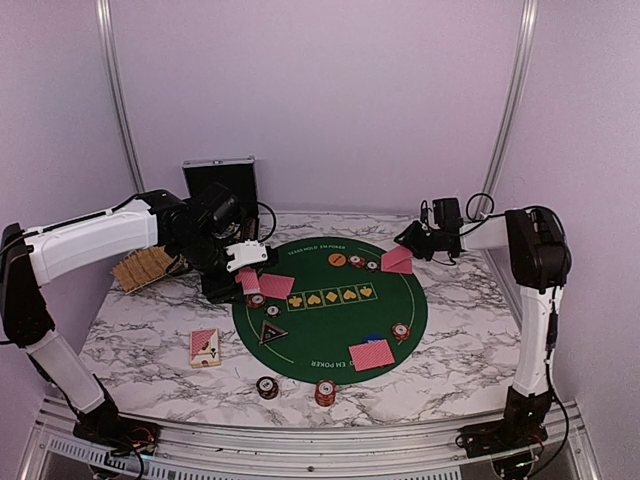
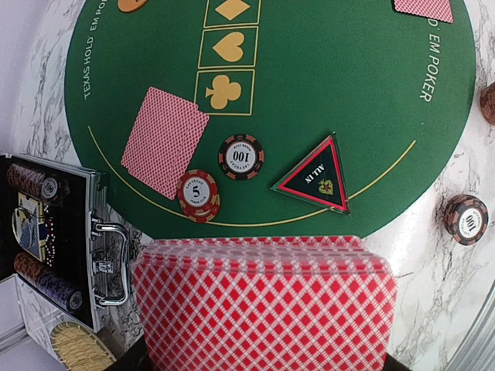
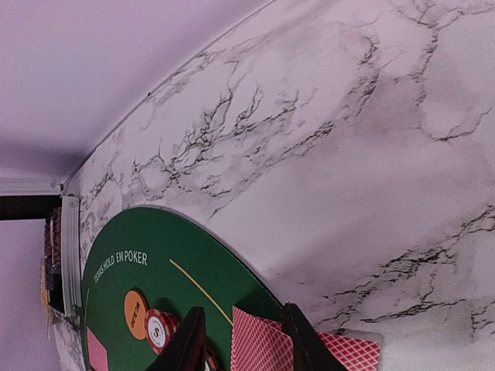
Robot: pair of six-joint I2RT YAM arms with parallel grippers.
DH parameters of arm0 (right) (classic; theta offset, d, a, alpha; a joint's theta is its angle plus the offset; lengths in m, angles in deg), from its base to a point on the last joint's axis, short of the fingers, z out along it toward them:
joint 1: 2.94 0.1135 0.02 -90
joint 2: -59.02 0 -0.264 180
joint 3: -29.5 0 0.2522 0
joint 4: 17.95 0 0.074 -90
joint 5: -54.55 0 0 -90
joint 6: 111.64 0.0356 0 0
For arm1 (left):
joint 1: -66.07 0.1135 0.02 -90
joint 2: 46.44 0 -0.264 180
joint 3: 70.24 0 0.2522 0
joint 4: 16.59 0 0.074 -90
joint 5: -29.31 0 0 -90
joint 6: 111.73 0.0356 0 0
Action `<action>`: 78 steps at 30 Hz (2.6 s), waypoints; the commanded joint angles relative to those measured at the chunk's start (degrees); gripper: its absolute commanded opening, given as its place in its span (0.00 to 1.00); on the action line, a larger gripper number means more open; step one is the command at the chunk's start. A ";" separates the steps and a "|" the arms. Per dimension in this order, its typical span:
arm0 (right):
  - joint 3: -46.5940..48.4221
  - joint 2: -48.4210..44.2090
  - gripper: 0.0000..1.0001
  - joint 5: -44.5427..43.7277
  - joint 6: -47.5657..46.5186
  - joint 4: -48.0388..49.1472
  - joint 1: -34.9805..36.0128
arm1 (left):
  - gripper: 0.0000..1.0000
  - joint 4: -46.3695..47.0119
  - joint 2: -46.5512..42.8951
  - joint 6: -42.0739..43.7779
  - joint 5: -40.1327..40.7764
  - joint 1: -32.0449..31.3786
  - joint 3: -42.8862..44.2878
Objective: Distribute texas hold em gaming equipment
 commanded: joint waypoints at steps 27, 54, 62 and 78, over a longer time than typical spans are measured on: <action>-11.70 -19.82 0.89 4.54 0.90 -0.86 6.03 | 0.00 -0.31 -0.76 -0.70 -0.30 -0.20 0.65; -13.11 -3.59 0.91 25.15 35.54 46.48 35.73 | 0.00 -0.31 -0.14 -1.40 -1.09 -0.25 2.61; -8.24 0.81 0.91 25.73 38.23 48.03 37.03 | 0.00 -0.31 -0.21 -1.49 -1.18 -0.19 2.77; -0.29 6.40 0.90 26.88 41.32 49.16 39.25 | 0.00 -0.31 0.07 -1.40 -1.62 -0.20 2.91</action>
